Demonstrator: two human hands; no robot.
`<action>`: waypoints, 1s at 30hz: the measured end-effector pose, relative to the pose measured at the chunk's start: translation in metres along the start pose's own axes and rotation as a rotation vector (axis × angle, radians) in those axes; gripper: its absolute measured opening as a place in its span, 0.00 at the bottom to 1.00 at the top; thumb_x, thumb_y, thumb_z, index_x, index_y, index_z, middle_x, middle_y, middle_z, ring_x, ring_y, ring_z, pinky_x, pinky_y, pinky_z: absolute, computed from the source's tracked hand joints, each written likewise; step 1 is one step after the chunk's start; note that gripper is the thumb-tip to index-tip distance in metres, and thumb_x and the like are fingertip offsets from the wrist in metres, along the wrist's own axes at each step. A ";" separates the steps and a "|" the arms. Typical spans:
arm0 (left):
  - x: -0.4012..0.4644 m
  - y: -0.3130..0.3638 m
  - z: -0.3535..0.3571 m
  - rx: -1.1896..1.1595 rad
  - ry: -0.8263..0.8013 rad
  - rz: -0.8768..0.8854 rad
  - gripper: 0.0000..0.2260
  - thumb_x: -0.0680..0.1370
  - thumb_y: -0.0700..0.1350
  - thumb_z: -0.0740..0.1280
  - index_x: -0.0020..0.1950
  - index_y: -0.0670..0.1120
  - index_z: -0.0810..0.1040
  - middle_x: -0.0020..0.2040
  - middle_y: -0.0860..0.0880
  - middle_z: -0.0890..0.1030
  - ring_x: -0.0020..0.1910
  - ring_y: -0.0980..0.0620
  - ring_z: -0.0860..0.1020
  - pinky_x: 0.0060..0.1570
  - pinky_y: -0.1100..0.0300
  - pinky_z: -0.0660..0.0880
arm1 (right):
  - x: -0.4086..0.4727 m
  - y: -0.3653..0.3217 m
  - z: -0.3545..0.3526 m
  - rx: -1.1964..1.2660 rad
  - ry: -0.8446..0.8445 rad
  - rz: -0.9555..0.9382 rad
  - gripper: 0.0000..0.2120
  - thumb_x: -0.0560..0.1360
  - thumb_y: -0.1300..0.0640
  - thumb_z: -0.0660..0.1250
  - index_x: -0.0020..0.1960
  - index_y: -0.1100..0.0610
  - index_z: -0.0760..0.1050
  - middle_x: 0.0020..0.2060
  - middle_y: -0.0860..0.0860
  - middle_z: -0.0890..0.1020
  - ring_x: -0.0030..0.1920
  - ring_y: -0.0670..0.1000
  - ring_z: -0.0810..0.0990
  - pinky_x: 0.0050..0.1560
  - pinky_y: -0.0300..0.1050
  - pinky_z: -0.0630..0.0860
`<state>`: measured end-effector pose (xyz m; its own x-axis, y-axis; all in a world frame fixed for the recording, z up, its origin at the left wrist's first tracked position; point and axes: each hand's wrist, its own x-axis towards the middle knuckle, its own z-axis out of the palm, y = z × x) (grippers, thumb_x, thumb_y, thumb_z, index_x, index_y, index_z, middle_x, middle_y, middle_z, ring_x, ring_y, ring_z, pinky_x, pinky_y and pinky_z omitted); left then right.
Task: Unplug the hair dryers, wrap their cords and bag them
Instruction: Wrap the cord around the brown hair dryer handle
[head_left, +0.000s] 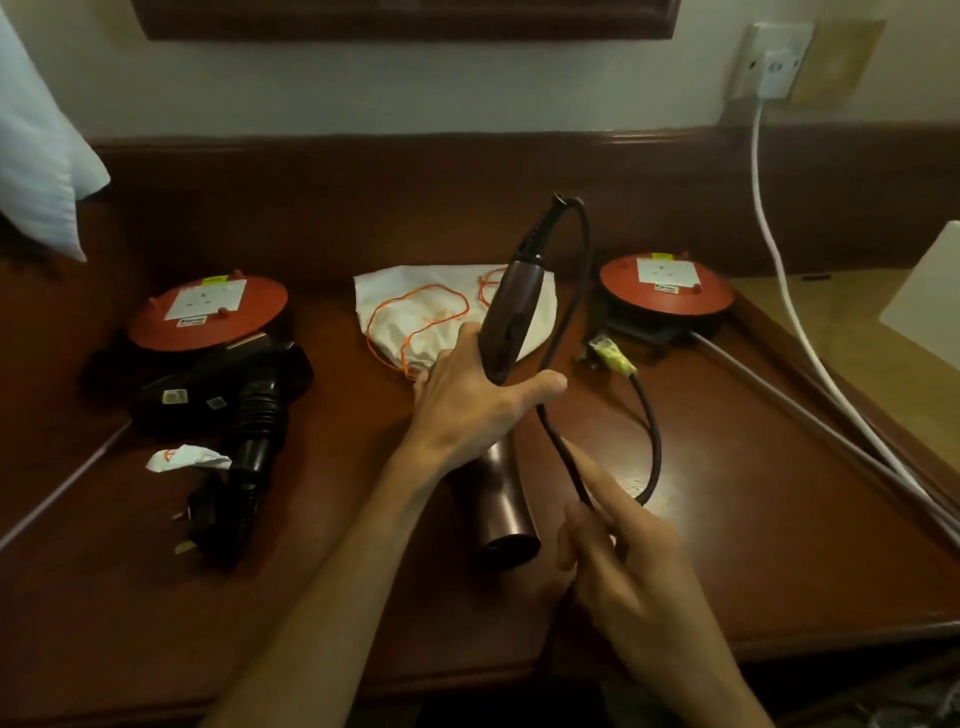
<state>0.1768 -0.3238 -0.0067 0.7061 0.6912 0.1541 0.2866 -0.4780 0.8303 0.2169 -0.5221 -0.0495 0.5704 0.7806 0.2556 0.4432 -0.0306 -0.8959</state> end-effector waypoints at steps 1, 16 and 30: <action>-0.001 0.001 0.002 0.039 -0.007 0.026 0.28 0.65 0.70 0.71 0.58 0.58 0.69 0.51 0.61 0.75 0.58 0.51 0.74 0.67 0.41 0.69 | 0.000 0.003 -0.001 0.017 -0.007 0.013 0.25 0.83 0.61 0.60 0.73 0.36 0.69 0.35 0.35 0.78 0.35 0.35 0.74 0.39 0.29 0.71; -0.017 -0.022 0.003 -0.140 -0.171 0.195 0.27 0.82 0.57 0.66 0.80 0.60 0.60 0.65 0.58 0.77 0.67 0.58 0.75 0.69 0.52 0.70 | 0.050 -0.006 -0.017 0.172 -0.092 0.146 0.16 0.78 0.62 0.68 0.61 0.46 0.80 0.33 0.44 0.82 0.33 0.38 0.81 0.35 0.33 0.77; -0.014 -0.035 0.008 -0.097 -0.192 0.265 0.35 0.80 0.57 0.69 0.83 0.59 0.55 0.77 0.57 0.71 0.78 0.56 0.66 0.76 0.45 0.65 | 0.055 0.005 -0.012 0.110 0.070 0.108 0.11 0.79 0.66 0.68 0.56 0.56 0.84 0.35 0.62 0.80 0.28 0.40 0.76 0.28 0.31 0.72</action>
<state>0.1622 -0.3206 -0.0420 0.8592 0.4312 0.2754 0.0207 -0.5672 0.8233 0.2587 -0.4872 -0.0358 0.6587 0.7313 0.1771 0.3010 -0.0404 -0.9528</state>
